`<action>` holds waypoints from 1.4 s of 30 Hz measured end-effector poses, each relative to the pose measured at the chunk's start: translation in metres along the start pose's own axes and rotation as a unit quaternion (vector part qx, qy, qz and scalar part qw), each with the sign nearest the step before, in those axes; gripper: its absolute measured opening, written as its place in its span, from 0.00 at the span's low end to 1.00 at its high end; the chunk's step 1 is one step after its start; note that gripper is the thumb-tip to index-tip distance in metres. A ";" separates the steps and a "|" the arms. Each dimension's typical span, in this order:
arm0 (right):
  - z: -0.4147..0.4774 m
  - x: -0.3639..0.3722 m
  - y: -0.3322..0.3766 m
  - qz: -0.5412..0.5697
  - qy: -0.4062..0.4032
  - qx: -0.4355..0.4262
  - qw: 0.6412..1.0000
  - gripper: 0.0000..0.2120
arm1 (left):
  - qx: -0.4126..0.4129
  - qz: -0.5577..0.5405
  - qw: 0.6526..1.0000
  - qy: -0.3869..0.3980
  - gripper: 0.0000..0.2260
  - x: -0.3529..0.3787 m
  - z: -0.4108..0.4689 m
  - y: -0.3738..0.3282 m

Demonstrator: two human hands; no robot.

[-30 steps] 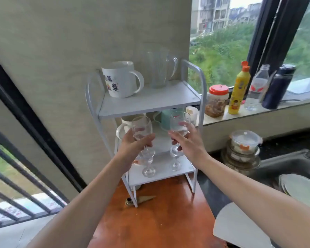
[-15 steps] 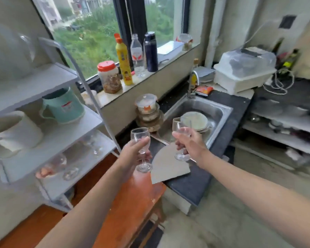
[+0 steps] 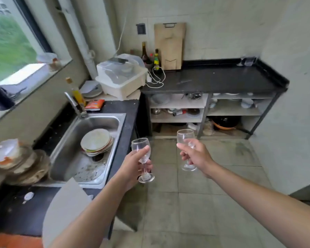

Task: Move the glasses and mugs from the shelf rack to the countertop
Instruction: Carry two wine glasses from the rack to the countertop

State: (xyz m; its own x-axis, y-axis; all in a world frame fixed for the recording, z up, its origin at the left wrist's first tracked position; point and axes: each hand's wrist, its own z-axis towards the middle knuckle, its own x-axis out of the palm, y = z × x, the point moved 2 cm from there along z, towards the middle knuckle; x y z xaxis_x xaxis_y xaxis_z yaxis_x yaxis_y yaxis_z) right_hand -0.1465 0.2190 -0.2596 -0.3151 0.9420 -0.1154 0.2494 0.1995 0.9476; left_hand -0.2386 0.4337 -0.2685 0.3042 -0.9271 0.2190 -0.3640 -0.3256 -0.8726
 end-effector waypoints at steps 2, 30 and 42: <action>0.018 -0.053 -0.007 0.001 -0.025 0.001 1.000 0.21 | -0.010 0.013 1.000 0.023 0.21 0.050 0.032 0.005; 0.321 -0.436 0.038 0.044 -0.306 0.040 0.950 0.24 | -0.070 0.168 0.947 0.266 0.29 0.438 0.477 -0.114; 0.506 -0.627 0.047 0.039 -0.281 0.041 0.958 0.26 | -0.078 0.177 0.955 0.226 0.20 0.623 0.659 -0.136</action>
State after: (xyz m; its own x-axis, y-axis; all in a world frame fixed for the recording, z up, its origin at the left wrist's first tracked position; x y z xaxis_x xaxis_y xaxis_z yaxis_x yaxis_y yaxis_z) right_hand 0.5259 -0.2259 -0.2937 0.2454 0.9466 -0.2092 0.3295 0.1215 0.9363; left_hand 0.5804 0.0228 -0.3005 -0.2611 -0.9579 0.1195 -0.5106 0.0320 -0.8592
